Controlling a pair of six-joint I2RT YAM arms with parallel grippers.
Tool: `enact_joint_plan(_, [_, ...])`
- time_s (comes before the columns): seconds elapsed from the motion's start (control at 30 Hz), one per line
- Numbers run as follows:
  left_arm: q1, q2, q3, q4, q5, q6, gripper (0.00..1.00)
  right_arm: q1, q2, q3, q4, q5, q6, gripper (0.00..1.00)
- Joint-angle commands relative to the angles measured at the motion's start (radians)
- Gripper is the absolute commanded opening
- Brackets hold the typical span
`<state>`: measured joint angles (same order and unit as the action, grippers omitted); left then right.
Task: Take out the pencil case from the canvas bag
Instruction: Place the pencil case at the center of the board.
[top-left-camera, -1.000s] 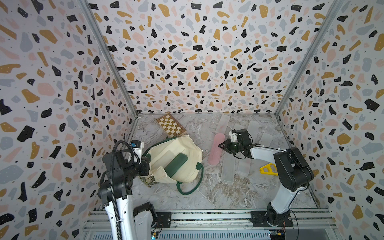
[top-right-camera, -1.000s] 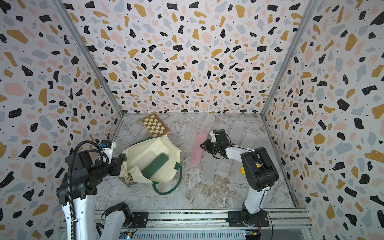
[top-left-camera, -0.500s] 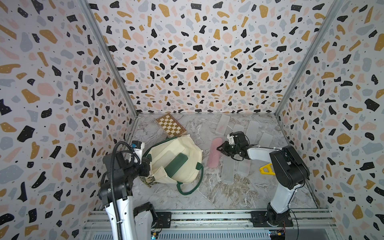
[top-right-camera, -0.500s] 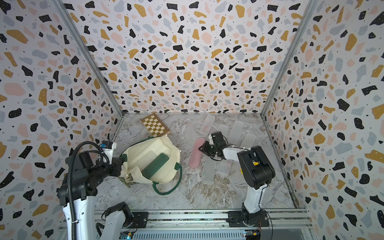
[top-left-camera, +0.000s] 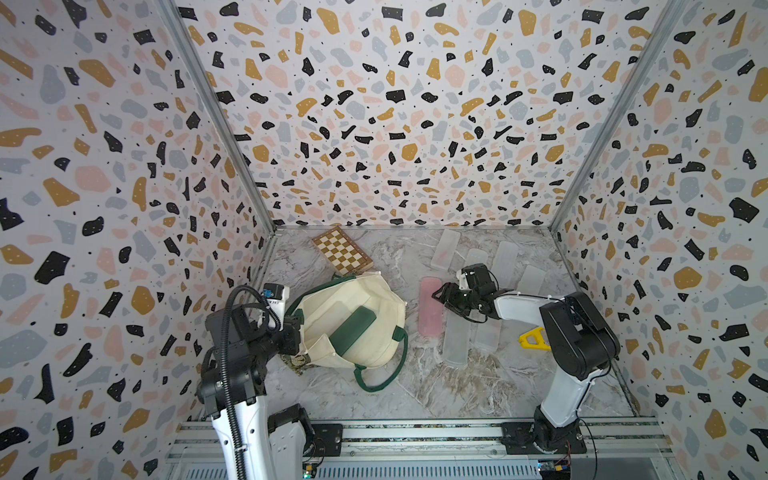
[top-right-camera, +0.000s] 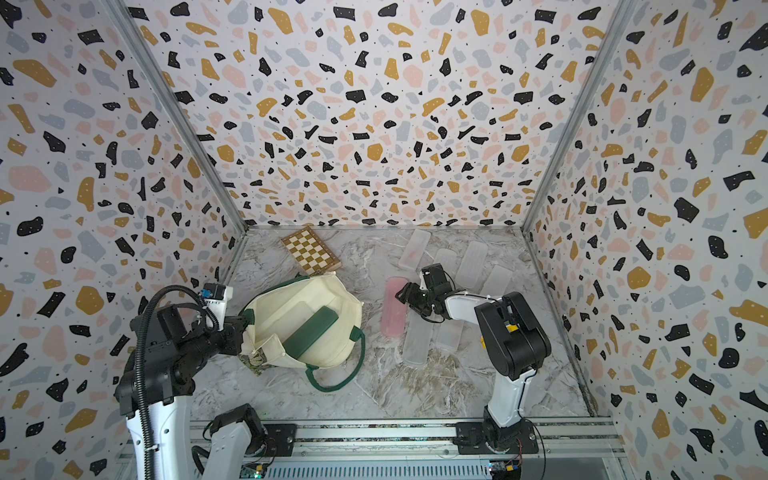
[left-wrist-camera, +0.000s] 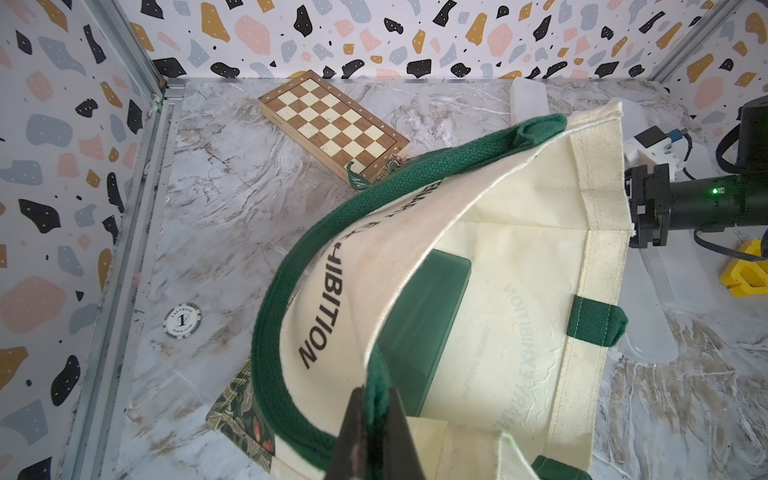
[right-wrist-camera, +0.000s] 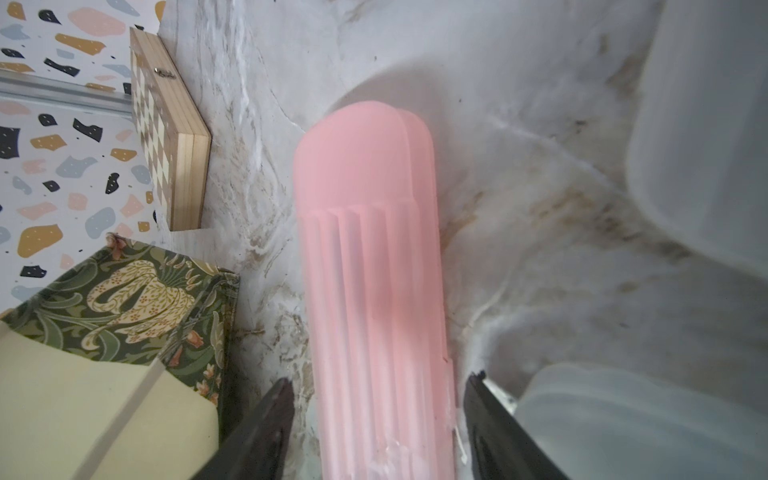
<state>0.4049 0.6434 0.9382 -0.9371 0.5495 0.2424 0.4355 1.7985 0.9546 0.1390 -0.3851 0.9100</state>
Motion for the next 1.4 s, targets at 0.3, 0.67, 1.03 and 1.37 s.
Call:
enact_joint_plan(0.3, [0.009,-0.010,-0.017,0.041,0.095,0.001,0.00,0.041,-0.233,-0.011,-0.037,0.028,-0.052,0.83])
enact_joint_plan(0.67, [0.010,-0.016,-0.009,0.025,0.079,0.007,0.00,0.068,-0.341,-0.026,-0.063,0.054,-0.132,0.93])
enact_joint_plan(1.03, [0.011,-0.026,-0.009,0.005,0.118,0.034,0.00,0.158,-0.488,-0.085,0.021,0.135,-0.227,1.00])
enact_joint_plan(1.37, [0.012,-0.036,0.004,-0.020,0.144,0.041,0.00,0.371,-0.593,-0.155,0.217,0.157,-0.363,1.00])
